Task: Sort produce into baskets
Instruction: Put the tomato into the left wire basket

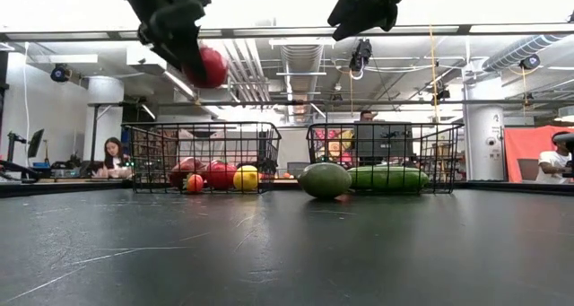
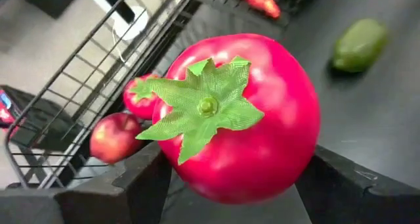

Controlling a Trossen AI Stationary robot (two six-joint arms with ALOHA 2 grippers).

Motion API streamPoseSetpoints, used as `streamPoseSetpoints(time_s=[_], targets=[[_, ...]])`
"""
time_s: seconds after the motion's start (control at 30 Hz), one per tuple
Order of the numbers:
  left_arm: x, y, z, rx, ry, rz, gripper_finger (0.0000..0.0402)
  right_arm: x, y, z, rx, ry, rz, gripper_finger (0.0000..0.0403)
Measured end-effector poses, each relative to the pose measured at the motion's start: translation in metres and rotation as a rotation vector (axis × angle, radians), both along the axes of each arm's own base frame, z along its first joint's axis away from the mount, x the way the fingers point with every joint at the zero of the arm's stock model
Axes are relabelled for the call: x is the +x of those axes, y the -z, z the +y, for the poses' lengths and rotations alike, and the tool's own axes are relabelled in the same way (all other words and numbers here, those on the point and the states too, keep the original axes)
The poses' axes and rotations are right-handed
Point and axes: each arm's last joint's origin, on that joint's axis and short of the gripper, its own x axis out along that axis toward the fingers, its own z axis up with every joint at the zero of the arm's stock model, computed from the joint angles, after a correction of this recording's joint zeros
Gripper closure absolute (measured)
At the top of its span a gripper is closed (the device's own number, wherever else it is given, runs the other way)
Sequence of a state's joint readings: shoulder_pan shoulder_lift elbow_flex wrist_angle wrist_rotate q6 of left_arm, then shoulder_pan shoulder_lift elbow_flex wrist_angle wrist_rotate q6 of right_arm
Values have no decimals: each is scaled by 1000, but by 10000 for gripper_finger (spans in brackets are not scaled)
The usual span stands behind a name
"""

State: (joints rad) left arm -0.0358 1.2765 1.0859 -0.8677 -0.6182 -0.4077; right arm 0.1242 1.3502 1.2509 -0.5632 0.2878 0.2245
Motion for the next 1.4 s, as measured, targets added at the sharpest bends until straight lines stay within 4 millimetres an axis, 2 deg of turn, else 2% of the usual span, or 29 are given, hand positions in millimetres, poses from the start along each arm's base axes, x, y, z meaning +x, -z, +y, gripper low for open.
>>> streamPoseSetpoints(time_s=[0.2, 0.37, 0.67, 0.8, 1.03, 1.4], targets=[[-6, 3, 56, -59, -26, 101, 137, 0, 1, 0, 0, 0, 1, 190], [-16, 7, 94, -199, 40, 137, 137, 0, 1, 0, 2, 2, 1, 190], [-29, -16, 145, -223, -36, 200, 137, 1, 5, 0, 3, 3, -6, 190], [-25, -19, 157, -253, -3, 294, 137, 0, 7, 0, 8, 8, 0, 190], [-11, -2, 167, -302, 76, 407, 137, 0, 7, 0, 8, 9, 0, 190], [-15, 27, 165, -366, 115, 521, 137, 0, 7, 0, 8, 9, 2, 191]])
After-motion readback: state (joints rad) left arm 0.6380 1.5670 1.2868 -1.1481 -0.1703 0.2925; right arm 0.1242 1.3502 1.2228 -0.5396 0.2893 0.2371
